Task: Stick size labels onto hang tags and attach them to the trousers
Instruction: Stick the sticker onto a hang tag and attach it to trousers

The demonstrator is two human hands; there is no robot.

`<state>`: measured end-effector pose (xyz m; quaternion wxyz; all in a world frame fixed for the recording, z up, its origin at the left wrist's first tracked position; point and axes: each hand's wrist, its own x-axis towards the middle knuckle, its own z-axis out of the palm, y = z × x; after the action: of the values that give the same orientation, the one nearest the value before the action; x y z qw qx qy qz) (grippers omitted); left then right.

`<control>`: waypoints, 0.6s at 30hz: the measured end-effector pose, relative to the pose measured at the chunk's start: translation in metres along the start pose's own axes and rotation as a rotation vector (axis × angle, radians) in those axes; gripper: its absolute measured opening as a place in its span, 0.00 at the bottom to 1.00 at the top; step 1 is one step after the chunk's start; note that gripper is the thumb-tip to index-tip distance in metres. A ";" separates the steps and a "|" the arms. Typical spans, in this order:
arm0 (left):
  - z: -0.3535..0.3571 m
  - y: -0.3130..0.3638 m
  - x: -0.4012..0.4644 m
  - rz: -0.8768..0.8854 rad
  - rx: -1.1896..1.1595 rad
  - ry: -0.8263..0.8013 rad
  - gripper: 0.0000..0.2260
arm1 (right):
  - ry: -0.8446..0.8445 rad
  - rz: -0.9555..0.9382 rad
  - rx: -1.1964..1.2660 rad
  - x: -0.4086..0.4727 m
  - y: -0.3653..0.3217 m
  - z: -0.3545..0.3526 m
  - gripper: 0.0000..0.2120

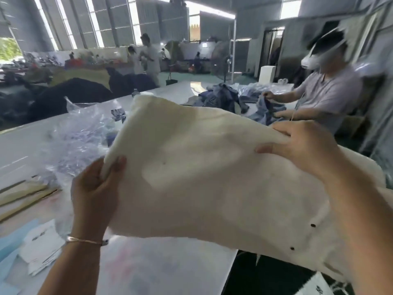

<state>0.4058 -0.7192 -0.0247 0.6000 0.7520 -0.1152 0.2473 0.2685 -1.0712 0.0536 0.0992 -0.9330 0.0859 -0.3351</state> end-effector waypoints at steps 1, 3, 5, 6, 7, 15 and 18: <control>0.014 0.005 0.017 0.029 0.021 -0.003 0.16 | 0.027 -0.025 -0.017 0.017 0.011 0.000 0.32; 0.040 0.011 0.051 0.071 0.081 -0.003 0.18 | 0.090 -0.055 -0.052 0.054 0.028 0.004 0.32; 0.063 0.010 0.083 0.088 0.199 0.005 0.18 | 0.116 -0.077 -0.081 0.091 0.040 0.020 0.33; 0.074 0.006 0.096 0.078 0.265 0.013 0.19 | 0.107 -0.081 -0.082 0.109 0.044 0.034 0.33; 0.084 -0.001 0.106 0.055 0.343 0.020 0.19 | 0.078 -0.082 -0.083 0.126 0.048 0.053 0.31; 0.177 -0.104 0.079 -0.124 0.792 -0.355 0.18 | -0.859 -0.064 -0.209 0.095 0.073 0.243 0.24; 0.210 -0.130 0.035 -0.117 0.694 -0.623 0.13 | -0.871 -0.093 -0.180 0.081 0.078 0.264 0.26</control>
<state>0.5459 -0.8838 -0.1502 0.2628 0.9519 -0.1576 -0.0005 0.4924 -1.1312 -0.1157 0.0295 -0.9949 0.0230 0.0938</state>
